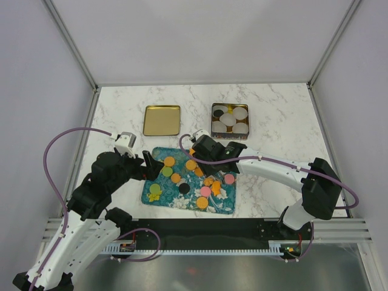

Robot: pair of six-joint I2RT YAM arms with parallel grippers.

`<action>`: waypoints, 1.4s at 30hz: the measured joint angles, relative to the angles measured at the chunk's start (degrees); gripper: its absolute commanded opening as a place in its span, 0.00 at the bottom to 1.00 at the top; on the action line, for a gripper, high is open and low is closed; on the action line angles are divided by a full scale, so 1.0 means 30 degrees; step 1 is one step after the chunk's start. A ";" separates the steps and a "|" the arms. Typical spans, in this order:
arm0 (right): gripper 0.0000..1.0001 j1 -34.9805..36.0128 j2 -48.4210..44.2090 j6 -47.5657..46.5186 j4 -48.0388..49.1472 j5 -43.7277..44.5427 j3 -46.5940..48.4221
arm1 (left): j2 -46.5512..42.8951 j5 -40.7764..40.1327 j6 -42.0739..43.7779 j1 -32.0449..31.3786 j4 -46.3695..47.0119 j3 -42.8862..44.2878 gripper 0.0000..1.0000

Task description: Pack the cookies

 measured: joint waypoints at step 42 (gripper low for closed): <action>0.41 -0.1494 -0.1552 -0.0546 -0.1683 -0.0204 0.1486 | -0.0146 -0.0015 0.0000 -0.0095 0.0000 0.0000 1.00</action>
